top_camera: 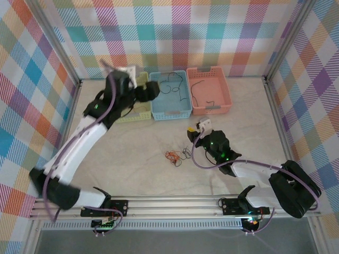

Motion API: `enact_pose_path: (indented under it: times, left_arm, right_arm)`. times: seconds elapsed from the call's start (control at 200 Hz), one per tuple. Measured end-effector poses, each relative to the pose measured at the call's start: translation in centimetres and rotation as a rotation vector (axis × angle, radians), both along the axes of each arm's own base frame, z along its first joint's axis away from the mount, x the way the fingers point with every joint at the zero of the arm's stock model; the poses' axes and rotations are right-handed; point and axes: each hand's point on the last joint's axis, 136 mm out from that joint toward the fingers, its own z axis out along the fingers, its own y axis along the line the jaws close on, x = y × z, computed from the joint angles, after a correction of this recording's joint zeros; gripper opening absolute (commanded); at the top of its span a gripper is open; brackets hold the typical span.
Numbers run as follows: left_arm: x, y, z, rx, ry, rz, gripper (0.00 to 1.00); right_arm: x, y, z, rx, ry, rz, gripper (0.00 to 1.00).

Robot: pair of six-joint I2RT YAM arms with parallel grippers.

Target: Untangle the cables

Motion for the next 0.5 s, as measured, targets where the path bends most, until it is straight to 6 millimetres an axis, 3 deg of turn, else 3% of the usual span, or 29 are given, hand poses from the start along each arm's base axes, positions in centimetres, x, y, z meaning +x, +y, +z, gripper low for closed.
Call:
enact_pose_path:
  times: [0.08, 0.19, 0.255, 0.33, 0.505]
  left_arm:
    - [-0.7, -0.9, -5.3, -0.021, 0.101, -0.033, 0.74]
    - [-2.0, -2.4, -15.4, 0.003, 0.343, -0.074, 0.72]
    - [-3.3, -3.0, -19.0, 0.019, 0.443, -0.100, 0.72]
    - [-4.2, -3.9, -20.3, 0.009, 0.479, -0.127, 0.72]
    - [-3.8, -5.3, -19.0, -0.042, 0.425, -0.167, 0.71]
  right_arm:
    - [0.0, 0.3, -0.4, -0.020, 0.025, 0.016, 0.43]
    - [0.1, 0.7, -0.9, -0.039, 0.053, 0.028, 0.43]
    - [0.1, 0.9, -1.3, -0.049, 0.070, 0.035, 0.43]
    - [0.2, 1.2, -1.8, -0.066, 0.095, 0.047, 0.44]
    - [0.7, 2.4, -2.5, -0.111, 0.159, 0.084, 0.44]
